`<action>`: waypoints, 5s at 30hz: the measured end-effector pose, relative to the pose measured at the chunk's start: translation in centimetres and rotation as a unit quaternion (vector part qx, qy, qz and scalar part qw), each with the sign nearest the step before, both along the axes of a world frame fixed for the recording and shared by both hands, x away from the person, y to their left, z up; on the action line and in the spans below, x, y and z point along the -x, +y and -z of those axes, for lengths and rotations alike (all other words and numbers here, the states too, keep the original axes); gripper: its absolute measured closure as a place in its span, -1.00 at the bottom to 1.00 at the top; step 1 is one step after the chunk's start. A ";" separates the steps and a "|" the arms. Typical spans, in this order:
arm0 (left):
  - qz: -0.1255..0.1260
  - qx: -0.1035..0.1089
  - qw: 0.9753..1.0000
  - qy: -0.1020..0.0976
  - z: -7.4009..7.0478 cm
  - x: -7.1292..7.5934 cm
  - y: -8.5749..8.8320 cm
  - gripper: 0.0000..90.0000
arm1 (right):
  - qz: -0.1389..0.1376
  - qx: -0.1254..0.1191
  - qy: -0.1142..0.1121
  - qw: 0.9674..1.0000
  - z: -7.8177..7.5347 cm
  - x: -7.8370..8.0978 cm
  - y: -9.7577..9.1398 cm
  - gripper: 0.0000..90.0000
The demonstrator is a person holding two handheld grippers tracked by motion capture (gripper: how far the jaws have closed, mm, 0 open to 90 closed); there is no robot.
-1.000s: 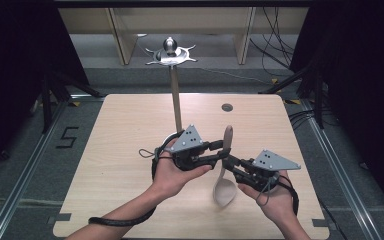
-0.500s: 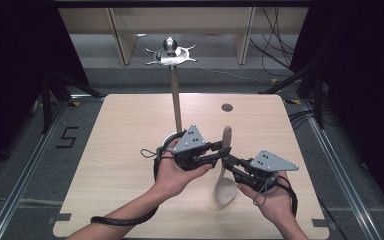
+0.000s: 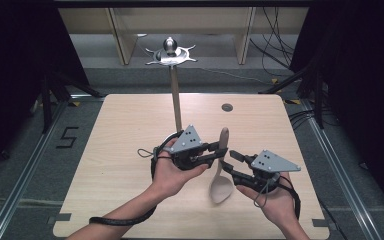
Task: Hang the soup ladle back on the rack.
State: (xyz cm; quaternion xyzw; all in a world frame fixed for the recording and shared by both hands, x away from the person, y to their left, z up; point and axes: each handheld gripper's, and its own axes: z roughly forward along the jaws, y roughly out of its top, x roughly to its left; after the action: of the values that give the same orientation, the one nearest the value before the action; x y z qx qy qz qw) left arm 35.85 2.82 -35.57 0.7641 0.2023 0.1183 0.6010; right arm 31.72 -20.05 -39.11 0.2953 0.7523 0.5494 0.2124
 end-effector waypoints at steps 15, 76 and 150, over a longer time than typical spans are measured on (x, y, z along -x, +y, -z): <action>0.017 0.000 1.000 -0.014 -1.0 -0.8 4.3 0.65 | 0.021 -0.006 0.034 0.999 1.5 0.9 -3.2 0.02; 0.079 0.005 0.997 -0.012 -7.8 -6.0 10.6 0.65 | 0.122 0.011 0.063 0.990 5.1 -0.1 -7.7 0.03; -0.094 0.061 0.993 -0.048 -6.2 -5.4 15.0 -0.01 | 0.117 0.008 0.083 0.990 5.3 0.0 -7.8 0.03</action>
State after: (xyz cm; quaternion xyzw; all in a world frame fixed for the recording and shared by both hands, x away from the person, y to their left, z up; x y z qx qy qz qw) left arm 41.22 17.85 -29.35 0.6972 0.2508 0.1980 0.6417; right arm 31.74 -27.87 -44.40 0.4246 0.7316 0.4884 0.2143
